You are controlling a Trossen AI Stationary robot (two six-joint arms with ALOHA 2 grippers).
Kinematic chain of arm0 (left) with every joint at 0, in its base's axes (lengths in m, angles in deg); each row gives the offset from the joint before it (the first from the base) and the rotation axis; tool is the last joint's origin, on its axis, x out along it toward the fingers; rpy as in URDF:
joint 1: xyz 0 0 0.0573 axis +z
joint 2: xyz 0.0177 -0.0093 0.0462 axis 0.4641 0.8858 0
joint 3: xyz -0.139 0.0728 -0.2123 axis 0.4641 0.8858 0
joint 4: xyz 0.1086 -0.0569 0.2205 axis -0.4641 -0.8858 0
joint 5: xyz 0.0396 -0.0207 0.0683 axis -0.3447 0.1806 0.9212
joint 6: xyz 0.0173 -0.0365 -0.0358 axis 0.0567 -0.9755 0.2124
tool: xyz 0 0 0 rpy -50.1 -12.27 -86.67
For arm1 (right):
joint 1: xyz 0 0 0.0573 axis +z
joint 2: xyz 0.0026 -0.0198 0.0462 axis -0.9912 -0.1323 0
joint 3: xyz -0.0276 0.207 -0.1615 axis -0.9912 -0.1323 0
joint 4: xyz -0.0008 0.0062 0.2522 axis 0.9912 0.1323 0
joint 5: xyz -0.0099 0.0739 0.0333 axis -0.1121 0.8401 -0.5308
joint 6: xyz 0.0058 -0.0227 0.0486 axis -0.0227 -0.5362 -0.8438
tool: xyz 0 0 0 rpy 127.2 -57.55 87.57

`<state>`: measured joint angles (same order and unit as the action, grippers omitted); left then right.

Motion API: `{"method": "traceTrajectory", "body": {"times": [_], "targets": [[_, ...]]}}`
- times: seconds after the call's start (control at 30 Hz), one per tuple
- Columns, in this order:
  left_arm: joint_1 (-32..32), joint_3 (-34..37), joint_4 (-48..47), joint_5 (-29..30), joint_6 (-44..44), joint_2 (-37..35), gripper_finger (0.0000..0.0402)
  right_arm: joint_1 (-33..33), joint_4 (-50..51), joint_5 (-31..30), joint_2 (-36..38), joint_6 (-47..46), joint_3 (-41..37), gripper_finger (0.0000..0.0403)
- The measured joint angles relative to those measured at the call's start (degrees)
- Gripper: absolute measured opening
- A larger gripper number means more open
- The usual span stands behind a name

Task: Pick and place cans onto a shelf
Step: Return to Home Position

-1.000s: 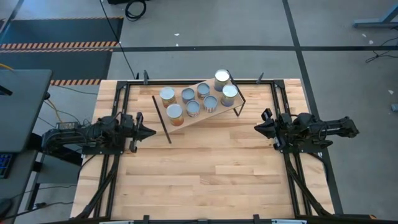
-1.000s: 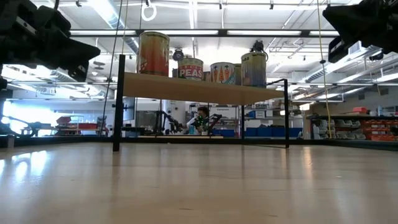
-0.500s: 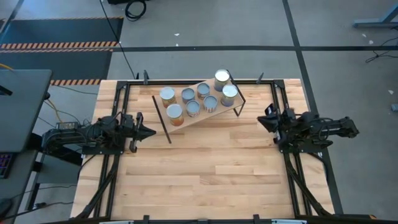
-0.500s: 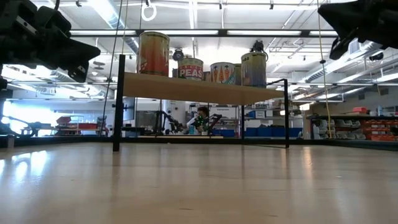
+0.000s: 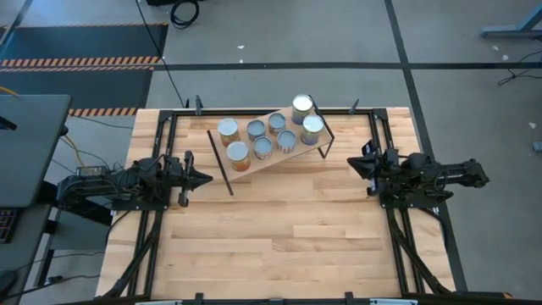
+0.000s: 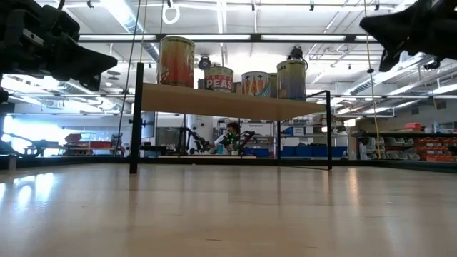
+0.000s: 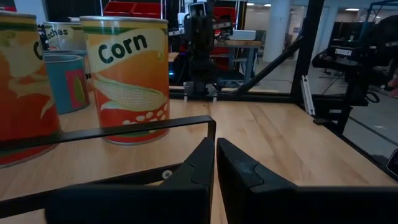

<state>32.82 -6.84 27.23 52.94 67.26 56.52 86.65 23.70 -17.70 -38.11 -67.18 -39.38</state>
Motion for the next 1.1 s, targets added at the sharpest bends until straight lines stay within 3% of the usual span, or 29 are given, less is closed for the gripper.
{"method": "traceTrajectory", "body": {"times": [0.3,1.1], "targets": [[0.0,0.0,0.1,0.0,0.0,0.0,0.0025,0.1,15.9,0.0,-0.1,-3.3,0.0,0.0029],[0.0,0.0,0.1,0.0,0.0,0.0,0.0025,0.1,16.4,0.0,-0.1,-3.0,0.0,0.0029]]}}
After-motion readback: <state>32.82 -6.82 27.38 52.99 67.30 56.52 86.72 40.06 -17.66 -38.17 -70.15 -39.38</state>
